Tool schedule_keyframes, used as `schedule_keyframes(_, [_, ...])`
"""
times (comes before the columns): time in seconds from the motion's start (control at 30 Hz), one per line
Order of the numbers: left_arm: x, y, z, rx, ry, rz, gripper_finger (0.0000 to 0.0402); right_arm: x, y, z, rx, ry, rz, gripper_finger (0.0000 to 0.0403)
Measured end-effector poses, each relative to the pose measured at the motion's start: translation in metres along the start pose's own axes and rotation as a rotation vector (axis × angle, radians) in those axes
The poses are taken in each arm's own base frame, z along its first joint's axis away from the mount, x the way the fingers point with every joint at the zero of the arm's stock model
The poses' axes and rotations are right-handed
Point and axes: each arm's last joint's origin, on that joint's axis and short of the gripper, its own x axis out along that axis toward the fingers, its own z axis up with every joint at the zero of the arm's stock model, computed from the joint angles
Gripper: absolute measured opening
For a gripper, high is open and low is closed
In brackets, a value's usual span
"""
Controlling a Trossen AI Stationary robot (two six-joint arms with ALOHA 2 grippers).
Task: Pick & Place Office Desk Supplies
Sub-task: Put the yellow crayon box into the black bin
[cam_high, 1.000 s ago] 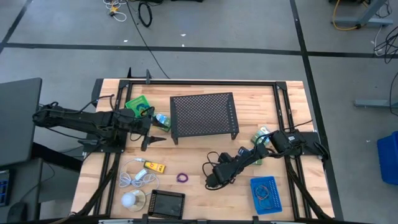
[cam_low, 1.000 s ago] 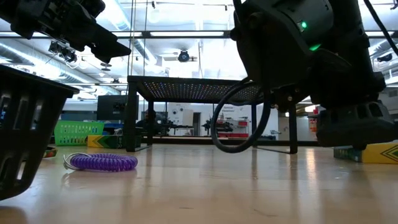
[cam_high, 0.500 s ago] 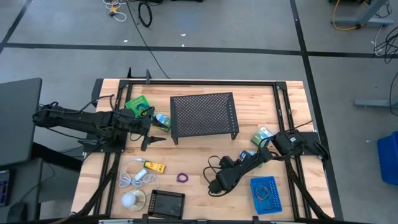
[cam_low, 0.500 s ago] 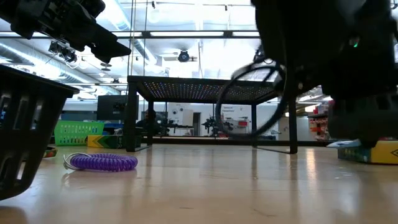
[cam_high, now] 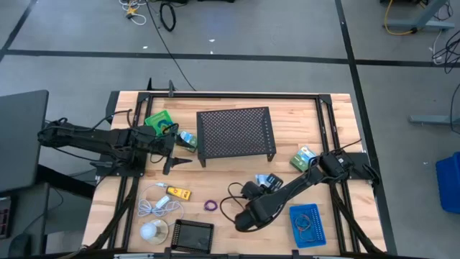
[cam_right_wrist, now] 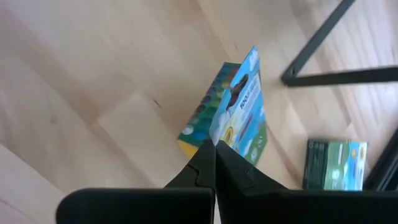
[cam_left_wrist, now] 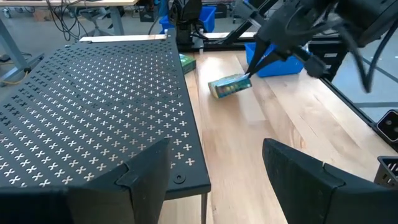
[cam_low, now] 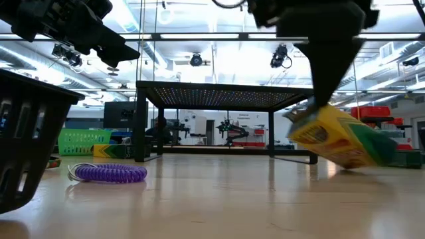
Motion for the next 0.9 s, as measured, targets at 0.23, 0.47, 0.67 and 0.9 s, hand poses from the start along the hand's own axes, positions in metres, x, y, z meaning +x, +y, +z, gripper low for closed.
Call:
schedule_keyframes(0.23, [0.0,0.0,-0.001,-0.001,0.01,0.0,0.026,-0.007,0.0,0.004,0.005,-0.061,0.014,0.0])
schedule_keyframes(0.47, [0.0,0.0,-0.001,0.0,0.014,0.0,0.026,-0.009,0.004,0.004,0.01,-0.097,0.04,0.0])
schedule_keyframes(0.67, [0.0,0.0,-0.002,0.0,0.016,0.0,0.026,-0.01,0.007,0.005,0.006,-0.128,0.067,0.0])
schedule_keyframes(0.9, [0.0,0.0,-0.001,0.001,0.015,0.0,0.026,-0.011,0.012,0.008,-0.005,-0.179,0.107,0.0])
